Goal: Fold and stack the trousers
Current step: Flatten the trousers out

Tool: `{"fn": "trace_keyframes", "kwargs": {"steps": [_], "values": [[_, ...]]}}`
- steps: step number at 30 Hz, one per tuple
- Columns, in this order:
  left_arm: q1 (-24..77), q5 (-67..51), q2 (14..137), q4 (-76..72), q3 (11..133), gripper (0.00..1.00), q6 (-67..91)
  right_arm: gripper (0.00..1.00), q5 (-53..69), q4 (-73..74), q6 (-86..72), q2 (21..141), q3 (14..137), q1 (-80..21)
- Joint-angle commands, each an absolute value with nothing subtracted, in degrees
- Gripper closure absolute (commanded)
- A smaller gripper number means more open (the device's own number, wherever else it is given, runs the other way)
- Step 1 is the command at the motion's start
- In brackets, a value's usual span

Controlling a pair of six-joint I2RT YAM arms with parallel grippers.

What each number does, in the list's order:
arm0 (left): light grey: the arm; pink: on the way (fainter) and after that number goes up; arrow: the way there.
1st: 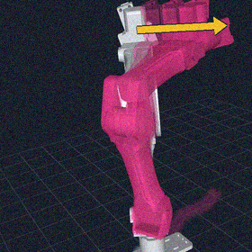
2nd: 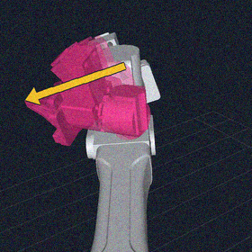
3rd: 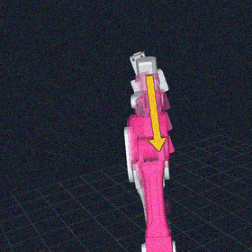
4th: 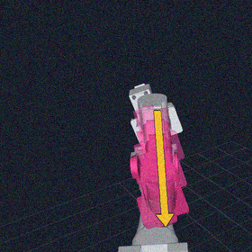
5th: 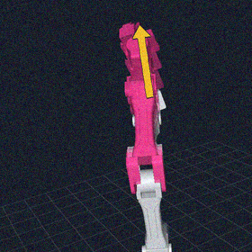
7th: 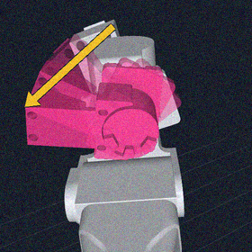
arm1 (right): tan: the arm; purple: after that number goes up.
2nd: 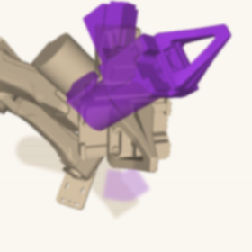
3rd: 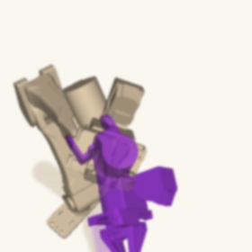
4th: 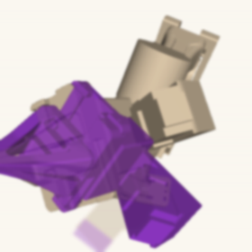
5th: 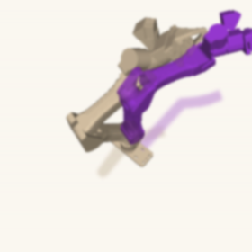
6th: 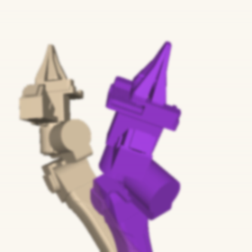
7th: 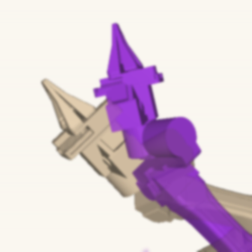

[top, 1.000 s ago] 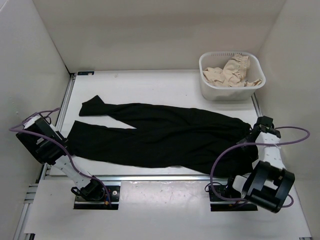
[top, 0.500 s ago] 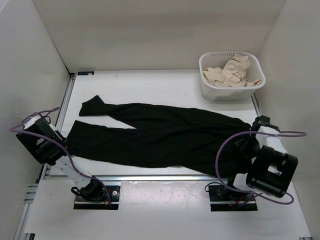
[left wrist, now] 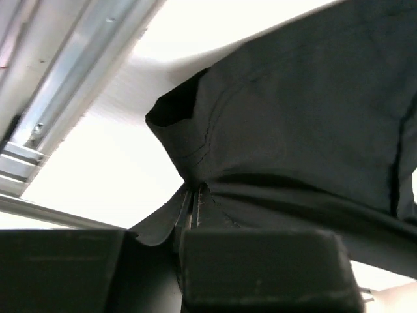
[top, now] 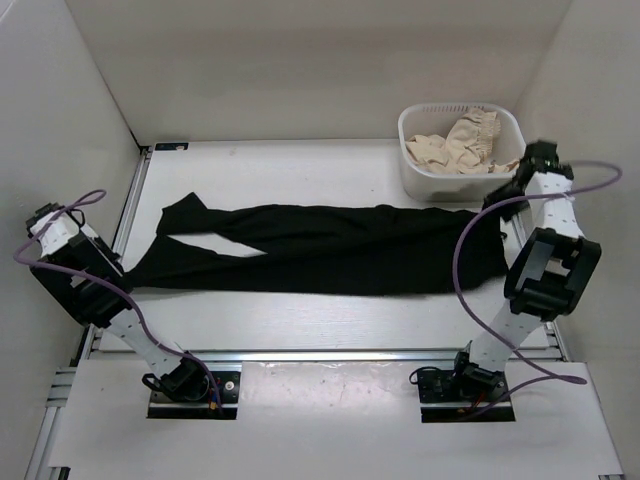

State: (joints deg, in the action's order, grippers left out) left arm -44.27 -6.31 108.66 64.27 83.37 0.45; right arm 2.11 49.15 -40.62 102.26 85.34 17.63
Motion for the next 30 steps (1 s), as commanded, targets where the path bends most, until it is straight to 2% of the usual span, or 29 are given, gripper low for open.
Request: {"fn": "trace_keyframes", "kwargs": {"steps": [1, 2, 6, 7, 9, 10, 14, 20, 25, 28, 30], "values": [[-45.0, -4.3, 108.4, 62.1, 87.1, 0.86, 0.0, 1.00, 0.0, 52.1, -35.4, 100.9, 96.2, 17.0], [-45.0, -4.3, 108.4, 62.1, 87.1, 0.86, 0.0, 1.00, 0.0, 52.1, -35.4, 98.8, 96.2, 17.0], [-45.0, -3.8, 107.1, 62.1, 83.9, 0.86, 0.0, 1.00, 1.2, 48.3, -34.9, 90.8, 81.2, 17.0], [-45.0, -3.8, 106.3, 62.1, 82.9, 0.86, 0.0, 1.00, 1.2, 47.5, -34.9, 89.1, 73.2, 17.6], [-45.0, -2.6, 104.8, 62.1, 79.3, 0.86, 0.0, 1.00, 0.7, 45.5, -36.6, 83.3, 65.0, 18.8], [-45.0, -2.1, 104.1, 61.5, 78.0, 0.86, 0.0, 1.00, 0.7, 44.9, -37.3, 81.1, 57.1, 20.5], [-46.1, 1.6, 101.3, 59.2, 72.0, 0.86, 0.0, 1.00, -2.9, 45.5, -40.8, 71.4, 43.2, 27.4], [-48.6, 5.6, 101.3, 58.1, 67.6, 0.86, 0.0, 1.00, -7.1, 48.3, -42.5, 70.0, 37.4, 39.3], [-48.6, 6.9, 100.8, 57.6, 66.4, 0.86, 0.0, 1.00, -8.4, 50.3, -44.5, 72.9, 38.8, 41.2], [-48.6, 7.6, 97.8, 57.6, 66.4, 0.86, 0.0, 1.00, -12.3, 53.7, -45.1, 69.0, 40.9, 41.2], [-48.6, 8.2, 97.3, 57.6, 65.7, 0.86, 0.0, 0.86, -14.5, 54.6, -45.1, 69.0, 40.9, 41.2]]}}
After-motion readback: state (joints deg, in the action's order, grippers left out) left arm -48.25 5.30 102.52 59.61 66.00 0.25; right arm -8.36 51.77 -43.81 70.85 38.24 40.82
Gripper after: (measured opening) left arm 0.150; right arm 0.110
